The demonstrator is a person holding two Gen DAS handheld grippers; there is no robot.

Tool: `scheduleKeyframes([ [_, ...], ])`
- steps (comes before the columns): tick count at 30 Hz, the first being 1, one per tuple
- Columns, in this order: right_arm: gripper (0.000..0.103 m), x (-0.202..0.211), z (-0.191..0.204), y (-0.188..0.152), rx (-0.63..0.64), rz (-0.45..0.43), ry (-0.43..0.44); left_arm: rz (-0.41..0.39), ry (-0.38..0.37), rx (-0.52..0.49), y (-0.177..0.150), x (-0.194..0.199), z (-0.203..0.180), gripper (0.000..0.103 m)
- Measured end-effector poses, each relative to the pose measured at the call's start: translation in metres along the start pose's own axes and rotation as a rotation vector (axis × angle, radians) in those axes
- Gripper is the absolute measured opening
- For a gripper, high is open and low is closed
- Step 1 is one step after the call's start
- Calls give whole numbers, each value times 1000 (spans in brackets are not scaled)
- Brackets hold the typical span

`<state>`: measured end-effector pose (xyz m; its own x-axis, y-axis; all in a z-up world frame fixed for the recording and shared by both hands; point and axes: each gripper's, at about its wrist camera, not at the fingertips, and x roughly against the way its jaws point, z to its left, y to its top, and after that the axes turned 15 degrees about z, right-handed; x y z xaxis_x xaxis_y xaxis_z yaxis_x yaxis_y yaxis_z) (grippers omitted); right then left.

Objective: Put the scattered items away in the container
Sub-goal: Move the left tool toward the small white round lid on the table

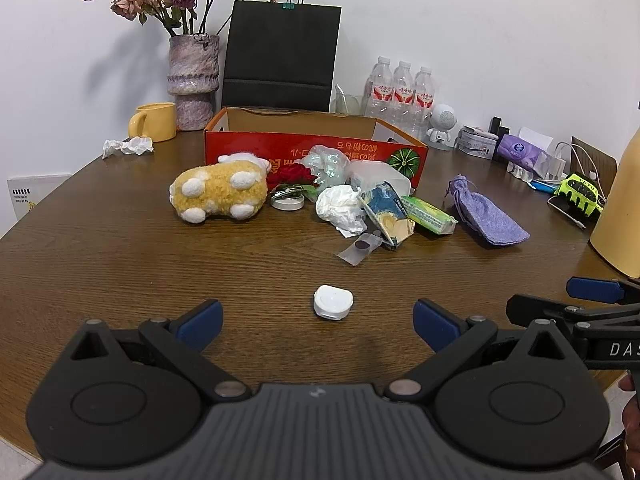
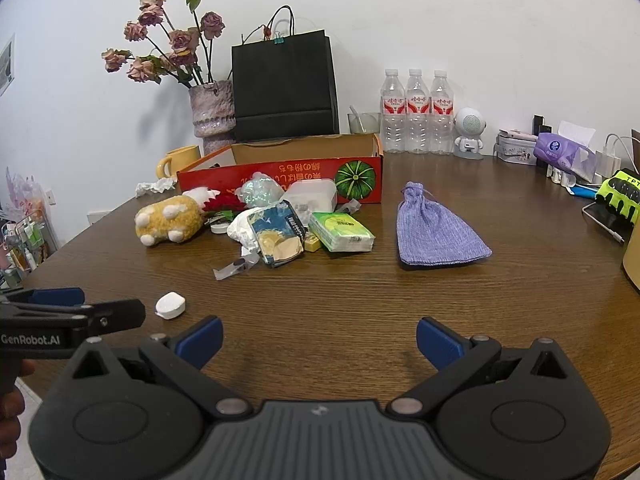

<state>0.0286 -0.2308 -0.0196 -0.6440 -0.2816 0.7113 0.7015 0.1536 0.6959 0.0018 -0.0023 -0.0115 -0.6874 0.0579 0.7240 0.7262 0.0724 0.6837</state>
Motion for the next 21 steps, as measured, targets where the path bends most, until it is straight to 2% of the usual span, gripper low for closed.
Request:
scheduleKeyframes([
  [11,103,-3,0,2,0,19,-2,75,-43,3,7,-17,-2,103],
  [14,103,-6,-2,5,-1,27,-12,72,-41,-12,12,-23,-5,99],
  [15,103,-8,-3,7,-1,31,-16,75,-39,-17,14,-25,-6,96],
  [21,103,-22,-4,24,10,47,-15,103,-28,-40,22,-38,-9,68],
])
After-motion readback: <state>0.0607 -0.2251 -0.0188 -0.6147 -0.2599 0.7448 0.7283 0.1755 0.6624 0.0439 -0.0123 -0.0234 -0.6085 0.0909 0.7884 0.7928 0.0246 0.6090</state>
